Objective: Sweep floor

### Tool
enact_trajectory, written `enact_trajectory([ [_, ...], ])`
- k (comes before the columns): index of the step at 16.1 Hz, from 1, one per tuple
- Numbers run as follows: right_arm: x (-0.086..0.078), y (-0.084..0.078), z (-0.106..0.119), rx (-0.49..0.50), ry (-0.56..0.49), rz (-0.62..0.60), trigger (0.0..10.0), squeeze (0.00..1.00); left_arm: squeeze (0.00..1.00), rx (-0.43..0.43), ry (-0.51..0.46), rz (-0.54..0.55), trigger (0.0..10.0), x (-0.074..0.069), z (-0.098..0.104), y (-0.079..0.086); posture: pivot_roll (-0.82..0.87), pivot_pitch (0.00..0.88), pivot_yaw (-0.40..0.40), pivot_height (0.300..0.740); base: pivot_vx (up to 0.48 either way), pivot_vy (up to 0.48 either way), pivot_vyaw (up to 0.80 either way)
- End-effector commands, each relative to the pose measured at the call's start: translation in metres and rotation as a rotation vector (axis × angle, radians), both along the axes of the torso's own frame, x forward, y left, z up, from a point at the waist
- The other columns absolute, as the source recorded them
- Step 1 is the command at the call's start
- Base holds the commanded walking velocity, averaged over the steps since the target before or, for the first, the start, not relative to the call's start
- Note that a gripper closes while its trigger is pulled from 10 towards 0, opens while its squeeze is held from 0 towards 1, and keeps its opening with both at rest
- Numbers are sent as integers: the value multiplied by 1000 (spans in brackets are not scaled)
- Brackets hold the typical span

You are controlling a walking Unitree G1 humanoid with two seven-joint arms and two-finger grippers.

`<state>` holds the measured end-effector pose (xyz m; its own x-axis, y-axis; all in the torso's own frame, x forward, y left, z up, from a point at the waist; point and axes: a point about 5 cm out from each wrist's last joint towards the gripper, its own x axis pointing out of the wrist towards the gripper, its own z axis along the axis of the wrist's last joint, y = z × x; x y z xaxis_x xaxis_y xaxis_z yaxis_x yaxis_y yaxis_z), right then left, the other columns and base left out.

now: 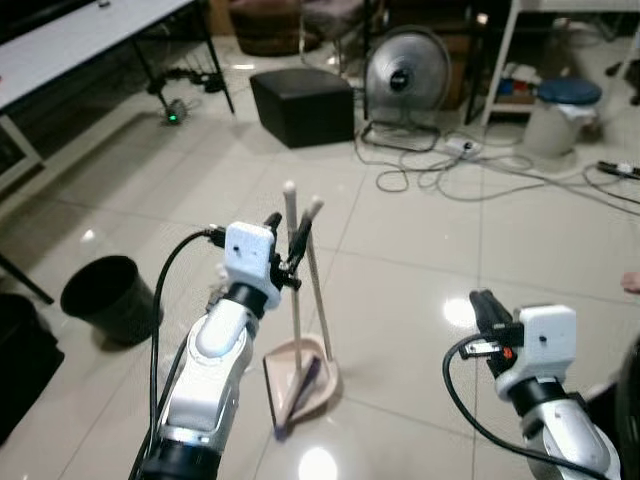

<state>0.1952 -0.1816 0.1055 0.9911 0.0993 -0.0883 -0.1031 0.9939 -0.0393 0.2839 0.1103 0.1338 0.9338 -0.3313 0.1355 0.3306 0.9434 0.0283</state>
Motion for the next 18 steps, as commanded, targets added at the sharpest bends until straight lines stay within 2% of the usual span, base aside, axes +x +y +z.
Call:
enact_trajectory([
  [1,3,5,6,-1,-18,31,10000,0,0,4,-6,30,10000,4,2,6,-214,72,123,740,0,0,0],
  [4,5,8,3,-18,0,60,10000,0,0,18,-7,57,10000,15,4,5,-198,83,96,740,0,0,0],
  [5,4,11,2,-14,12,81,10000,0,1000,-13,-4,32,10000,24,8,-1,-185,92,80,740,0,0,0],
  [6,4,12,2,-12,13,86,10000,0,1000,-33,2,13,10000,25,9,-3,-185,92,80,740,0,0,0],
  [8,6,14,1,-10,18,97,10000,0,1000,13,16,10,10000,43,11,-9,-176,103,73,740,0,0,0],
  [10,6,16,2,-9,17,99,10000,0,1000,20,13,-7,10000,51,15,-14,-179,118,81,740,0,0,0],
  [14,-1,14,2,-1,23,80,10000,0,1000,18,-19,42,10000,65,26,-18,-188,148,97,740,0,0,0],
  [17,-5,16,4,13,30,90,10000,0,1000,2,-14,36,10000,76,34,-24,-189,165,101,740,0,0,0],
  [18,-7,19,4,18,38,116,10000,0,1000,-3,-2,65,10000,85,40,-25,-189,171,102,740,0,0,0],
])
